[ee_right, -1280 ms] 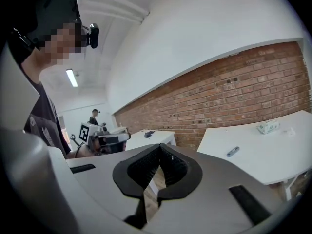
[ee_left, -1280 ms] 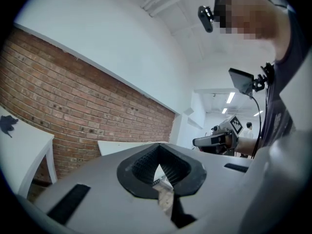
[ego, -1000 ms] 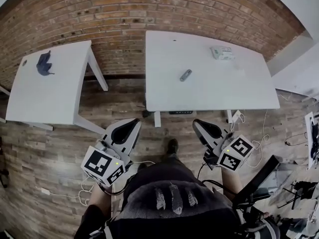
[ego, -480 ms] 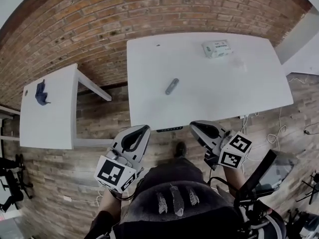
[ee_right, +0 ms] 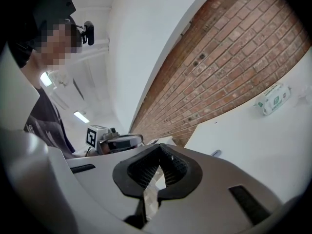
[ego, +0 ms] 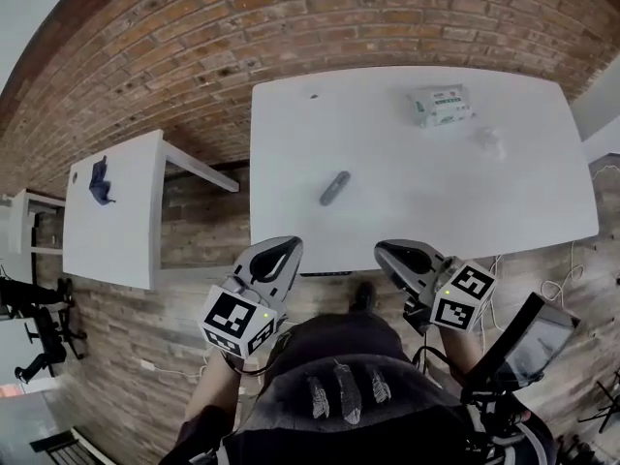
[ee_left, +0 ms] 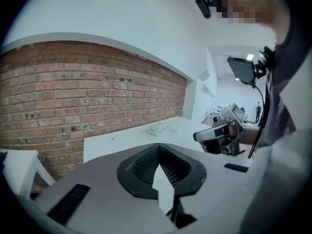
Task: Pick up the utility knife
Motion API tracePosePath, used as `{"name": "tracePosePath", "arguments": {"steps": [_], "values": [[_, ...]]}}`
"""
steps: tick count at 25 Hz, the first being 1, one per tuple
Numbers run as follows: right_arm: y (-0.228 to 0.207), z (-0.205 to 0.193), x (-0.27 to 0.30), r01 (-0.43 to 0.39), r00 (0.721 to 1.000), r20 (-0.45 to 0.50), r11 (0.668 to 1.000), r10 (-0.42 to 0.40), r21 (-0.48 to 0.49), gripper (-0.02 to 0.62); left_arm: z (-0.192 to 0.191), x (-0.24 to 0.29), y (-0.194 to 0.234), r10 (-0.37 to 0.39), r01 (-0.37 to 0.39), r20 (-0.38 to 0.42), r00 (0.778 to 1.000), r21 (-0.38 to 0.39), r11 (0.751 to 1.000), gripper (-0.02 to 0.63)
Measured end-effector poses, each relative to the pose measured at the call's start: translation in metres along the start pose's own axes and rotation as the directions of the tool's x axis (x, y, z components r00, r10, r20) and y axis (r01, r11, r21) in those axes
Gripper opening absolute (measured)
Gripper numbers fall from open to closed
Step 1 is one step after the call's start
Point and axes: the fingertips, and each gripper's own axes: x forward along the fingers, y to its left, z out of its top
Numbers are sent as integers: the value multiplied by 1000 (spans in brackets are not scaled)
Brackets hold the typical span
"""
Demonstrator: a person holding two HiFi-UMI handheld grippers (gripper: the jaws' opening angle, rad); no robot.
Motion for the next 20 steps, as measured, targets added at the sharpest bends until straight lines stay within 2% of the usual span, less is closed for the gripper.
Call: {"name": "tracePosePath", "arguments": {"steps": [4,8,12,20], "values": [[-10,6,7,-17,1000,1,1000,17,12,-2,-11,22,13,44,-41,-60,997,64,997,-2],[-16,6,6,2,1000,7,1000,-3,30,-1,-29,48,24,39,-30,-113,993,78,996,-2],[-26,8,3,101,995,9,995,-102,16,-2,-48,78,38,-24,33,-174,984,50,998,-2],[-26,22,11,261,961,75,961,-268,88,0,-83,133,69,-92,124,-292,952,92,988,-2]]}}
